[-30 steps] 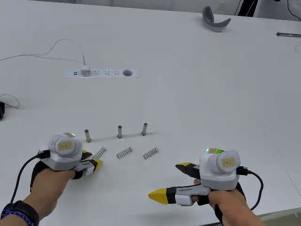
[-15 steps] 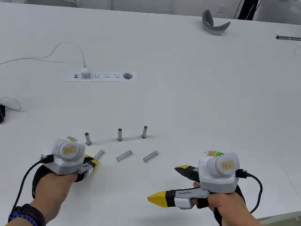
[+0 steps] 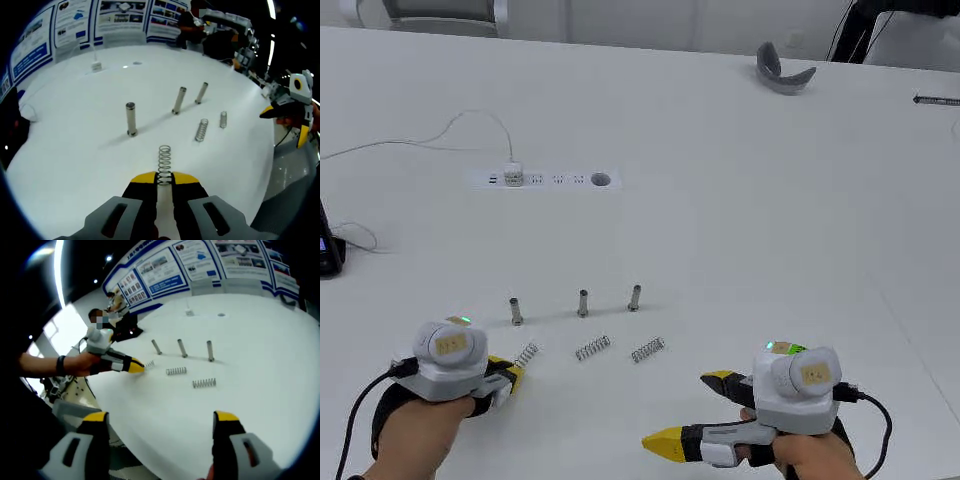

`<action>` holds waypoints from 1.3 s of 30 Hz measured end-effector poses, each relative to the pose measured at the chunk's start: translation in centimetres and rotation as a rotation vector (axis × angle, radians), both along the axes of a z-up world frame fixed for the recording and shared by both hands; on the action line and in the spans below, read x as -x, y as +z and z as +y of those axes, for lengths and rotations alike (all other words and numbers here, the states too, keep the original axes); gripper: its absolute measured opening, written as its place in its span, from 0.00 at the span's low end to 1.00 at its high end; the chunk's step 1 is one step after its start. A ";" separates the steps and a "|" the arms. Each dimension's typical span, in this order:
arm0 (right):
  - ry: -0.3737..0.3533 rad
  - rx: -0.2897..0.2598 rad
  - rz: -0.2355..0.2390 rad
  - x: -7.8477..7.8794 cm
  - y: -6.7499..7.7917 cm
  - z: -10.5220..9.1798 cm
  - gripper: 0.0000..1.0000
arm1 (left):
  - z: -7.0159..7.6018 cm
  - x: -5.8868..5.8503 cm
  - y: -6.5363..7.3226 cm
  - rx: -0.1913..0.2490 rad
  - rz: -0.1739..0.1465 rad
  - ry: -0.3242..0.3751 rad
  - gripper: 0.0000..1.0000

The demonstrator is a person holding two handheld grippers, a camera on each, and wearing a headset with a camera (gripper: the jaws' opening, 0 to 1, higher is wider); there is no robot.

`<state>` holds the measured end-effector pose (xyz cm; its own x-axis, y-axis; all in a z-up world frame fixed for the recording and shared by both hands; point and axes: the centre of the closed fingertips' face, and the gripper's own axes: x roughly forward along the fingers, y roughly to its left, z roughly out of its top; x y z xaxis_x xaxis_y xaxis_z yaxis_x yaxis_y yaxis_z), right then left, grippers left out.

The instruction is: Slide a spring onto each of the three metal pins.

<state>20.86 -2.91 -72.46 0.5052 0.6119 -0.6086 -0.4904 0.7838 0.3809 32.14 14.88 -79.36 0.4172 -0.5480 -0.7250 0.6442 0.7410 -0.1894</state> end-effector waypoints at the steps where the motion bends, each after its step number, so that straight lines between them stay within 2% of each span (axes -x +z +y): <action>1: 0.000 -0.002 0.001 0.0 0.0 0.1 0.86 | 0.3 0.2 0.1 0.002 0.002 0.004 0.10; 9: 0.010 -0.001 0.005 0.2 -0.1 0.5 0.86 | 1.8 1.3 0.2 0.011 0.020 0.026 0.10; 24: 0.029 -0.013 0.009 0.3 -0.2 1.5 0.86 | 3.6 2.1 1.5 0.032 0.016 0.056 0.10; 32: 0.036 -0.027 0.012 0.1 -0.1 2.0 0.85 | 3.6 3.0 2.8 0.049 0.012 0.043 0.10; 39: 0.047 -0.063 0.019 0.2 -0.2 3.1 0.84 | 3.4 3.8 3.8 0.069 0.006 0.041 0.10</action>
